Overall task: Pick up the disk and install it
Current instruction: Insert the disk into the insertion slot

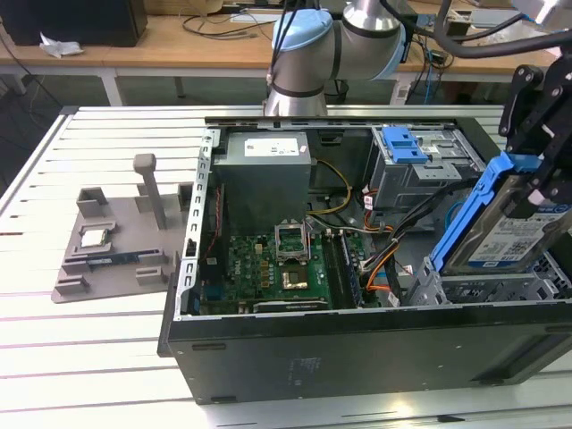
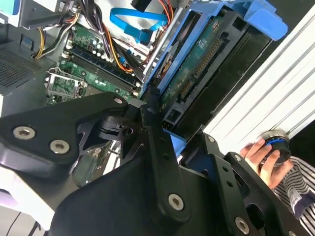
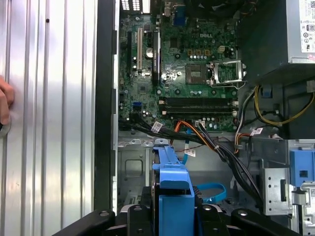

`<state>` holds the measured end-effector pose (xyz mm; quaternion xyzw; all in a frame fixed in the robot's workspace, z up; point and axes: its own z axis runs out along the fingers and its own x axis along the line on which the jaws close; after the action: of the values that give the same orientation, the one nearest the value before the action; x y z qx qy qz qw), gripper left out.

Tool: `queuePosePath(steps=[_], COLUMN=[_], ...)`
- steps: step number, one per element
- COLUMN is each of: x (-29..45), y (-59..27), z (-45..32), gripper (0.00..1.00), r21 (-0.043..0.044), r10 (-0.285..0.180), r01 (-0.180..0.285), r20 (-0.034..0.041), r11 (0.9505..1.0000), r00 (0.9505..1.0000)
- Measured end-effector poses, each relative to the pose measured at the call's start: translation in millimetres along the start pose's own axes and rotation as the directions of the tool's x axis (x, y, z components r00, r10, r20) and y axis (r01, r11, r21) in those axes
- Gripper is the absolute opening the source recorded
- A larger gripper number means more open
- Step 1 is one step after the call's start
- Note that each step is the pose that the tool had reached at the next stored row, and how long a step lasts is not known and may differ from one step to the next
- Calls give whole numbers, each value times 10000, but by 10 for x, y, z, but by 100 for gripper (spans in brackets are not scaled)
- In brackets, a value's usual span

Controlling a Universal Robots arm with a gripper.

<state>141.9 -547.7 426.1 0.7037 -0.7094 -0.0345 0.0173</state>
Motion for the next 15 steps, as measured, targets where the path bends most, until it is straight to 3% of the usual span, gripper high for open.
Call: queuePosePath(steps=[5,9,15], x=[2,5,8], y=[-7,-16,-24], z=[99,220,327], gripper=[37,37,37], r21=[-7,-12,-14], r10=[0,0,1], r01=[0,0,-1], r20=[-2,-2,-3], r11=[10000,10000,10000], r00=[10000,10000,10000])
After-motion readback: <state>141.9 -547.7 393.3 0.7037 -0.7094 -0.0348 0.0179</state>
